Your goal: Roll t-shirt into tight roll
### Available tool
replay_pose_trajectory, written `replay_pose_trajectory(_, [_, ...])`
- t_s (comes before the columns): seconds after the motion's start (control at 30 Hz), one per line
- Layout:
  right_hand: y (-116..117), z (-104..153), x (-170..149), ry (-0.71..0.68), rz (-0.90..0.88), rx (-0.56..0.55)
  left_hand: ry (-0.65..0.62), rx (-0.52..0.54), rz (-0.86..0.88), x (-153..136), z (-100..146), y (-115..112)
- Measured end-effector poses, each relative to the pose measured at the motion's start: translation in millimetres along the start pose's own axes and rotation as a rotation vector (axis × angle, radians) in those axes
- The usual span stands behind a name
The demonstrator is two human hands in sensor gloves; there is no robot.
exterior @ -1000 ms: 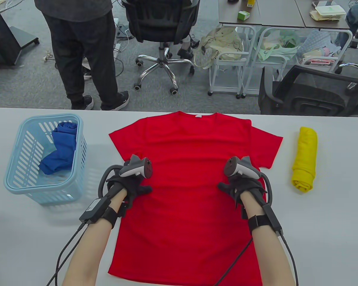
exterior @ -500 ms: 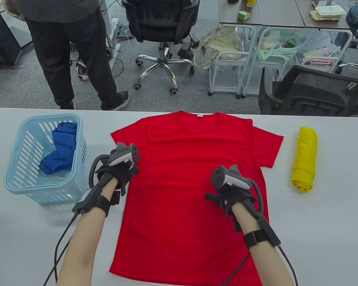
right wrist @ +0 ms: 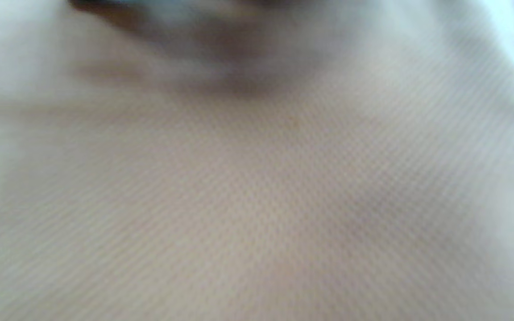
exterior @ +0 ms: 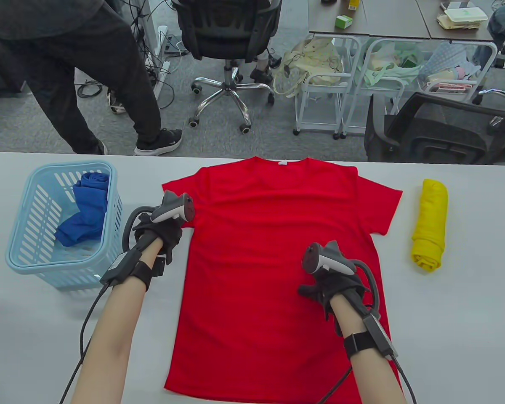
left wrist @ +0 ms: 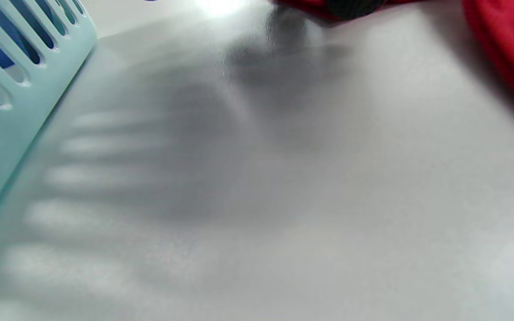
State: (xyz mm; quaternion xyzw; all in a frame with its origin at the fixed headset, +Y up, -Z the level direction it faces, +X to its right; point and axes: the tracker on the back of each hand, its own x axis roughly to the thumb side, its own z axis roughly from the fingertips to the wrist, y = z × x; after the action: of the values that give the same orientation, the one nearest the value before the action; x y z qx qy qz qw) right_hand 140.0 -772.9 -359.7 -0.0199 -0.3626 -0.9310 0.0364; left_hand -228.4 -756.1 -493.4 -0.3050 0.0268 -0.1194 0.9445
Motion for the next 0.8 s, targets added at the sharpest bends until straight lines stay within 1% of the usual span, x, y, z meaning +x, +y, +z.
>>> replay_pose_trajectory(0.1, [-3,18,30,-0.119,-0.002,-0.055,0.039,0.051,-0.050,-2,1,9])
replay_pose_trajectory(0.23, [-5,43,83,-0.245,0.104,-0.129,0.073,0.108,-0.068,-6,1,18])
replay_pose_trajectory(0.3, [0,56,120,-0.311,0.186,-0.170,0.066,0.124,-0.075,-5,0,21])
replay_pose_trajectory(0.4, [11,72,163,-0.329,0.379,-0.251,0.049,0.138,-0.132,2,-2,22])
replay_pose_trajectory(0.43, [16,78,178,-0.363,0.434,-0.270,0.032,0.138,-0.142,5,-2,22])
replay_pose_trajectory(0.47, [20,82,189,-0.399,0.443,-0.270,0.005,0.135,-0.135,8,-3,22])
replay_pose_trajectory(0.53, [30,89,212,-0.508,0.424,-0.235,-0.035,0.127,-0.122,19,-4,19])
replay_pose_trajectory(0.63, [40,95,232,-0.630,0.398,-0.184,-0.065,0.122,-0.136,33,-7,13])
replay_pose_trajectory(0.73, [46,98,246,-0.696,0.389,-0.165,-0.063,0.149,-0.155,42,-10,12])
replay_pose_trajectory(0.8, [51,98,254,-0.690,0.454,-0.187,-0.055,0.167,-0.176,46,-12,15])
